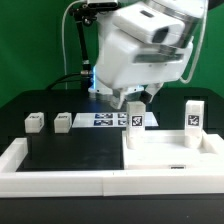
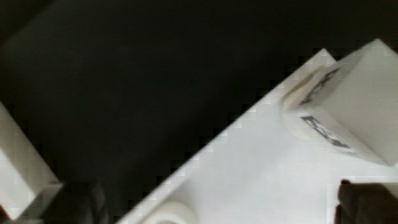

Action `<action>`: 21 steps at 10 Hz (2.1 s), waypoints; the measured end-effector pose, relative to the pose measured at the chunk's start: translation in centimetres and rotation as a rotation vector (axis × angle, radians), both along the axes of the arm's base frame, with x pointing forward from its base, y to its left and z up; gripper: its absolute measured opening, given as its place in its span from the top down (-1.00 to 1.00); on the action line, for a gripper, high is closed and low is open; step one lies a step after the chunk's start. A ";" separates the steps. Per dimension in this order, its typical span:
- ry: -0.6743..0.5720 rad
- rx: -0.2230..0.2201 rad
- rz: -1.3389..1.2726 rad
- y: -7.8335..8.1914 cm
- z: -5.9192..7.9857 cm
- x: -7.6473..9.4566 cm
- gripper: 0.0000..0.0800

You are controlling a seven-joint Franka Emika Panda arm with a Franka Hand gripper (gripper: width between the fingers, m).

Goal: Assemble square table

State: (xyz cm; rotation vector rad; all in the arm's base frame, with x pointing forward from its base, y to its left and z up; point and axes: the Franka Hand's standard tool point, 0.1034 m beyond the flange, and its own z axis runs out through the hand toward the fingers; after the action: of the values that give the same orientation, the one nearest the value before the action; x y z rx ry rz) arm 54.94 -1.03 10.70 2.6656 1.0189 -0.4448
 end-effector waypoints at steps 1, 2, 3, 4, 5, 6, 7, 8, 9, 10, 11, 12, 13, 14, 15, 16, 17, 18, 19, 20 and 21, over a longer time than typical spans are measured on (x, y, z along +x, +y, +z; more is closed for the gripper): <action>-0.016 -0.024 -0.096 -0.7 -0.2 -1.1 -0.62; -0.009 -0.051 -0.175 -1.0 -0.4 -2.0 -0.62; 0.019 -0.088 -0.252 -1.3 -0.2 -3.1 -0.62; 0.058 -0.095 -0.291 -1.9 -0.1 -3.9 -0.62; 0.079 -0.087 -0.324 -3.4 0.0 -4.4 -0.62; 0.081 -0.086 -0.330 -4.4 0.1 -4.4 -0.62; 0.081 -0.086 -0.327 -4.2 0.0 -4.4 -0.62; 0.082 -0.086 -0.324 -4.2 0.0 -4.4 -0.62; 0.081 -0.086 -0.332 -4.7 0.0 -4.4 -0.62; 0.083 -0.083 -0.333 -5.4 0.0 -4.5 -0.62; 0.083 -0.083 -0.344 -6.2 0.1 -4.5 -0.62; 0.081 -0.082 -0.382 -7.3 0.1 -4.8 -0.62; 0.081 -0.089 -0.524 -9.1 -0.1 -6.0 -0.62; 0.104 -0.121 -0.621 -10.7 -0.5 -7.2 -0.62; 0.120 -0.131 -0.627 -10.8 -0.9 -7.6 -0.62; 0.148 -0.124 -0.675 -11.0 -1.5 -8.5 -0.62; 0.157 -0.115 -0.707 -11.4 -2.0 -9.0 -0.62; 0.153 -0.113 -0.707 -11.7 -2.5 -9.3 -0.62; 0.153 -0.110 -0.706 -12.0 -2.4 -9.3 -0.62; 0.153 -0.110 -0.705 -11.9 -2.4 -9.3 -0.62; 0.153 -0.110 -0.704 -11.9 -2.4 -9.3 -0.62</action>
Offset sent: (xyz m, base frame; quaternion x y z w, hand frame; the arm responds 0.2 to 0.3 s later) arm -0.0219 -0.0163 0.0113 0.0474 -0.1452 0.1448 0.9776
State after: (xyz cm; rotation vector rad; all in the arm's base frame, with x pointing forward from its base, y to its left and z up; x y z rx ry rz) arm 45.66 -12.89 8.27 2.8497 0.0388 -0.8146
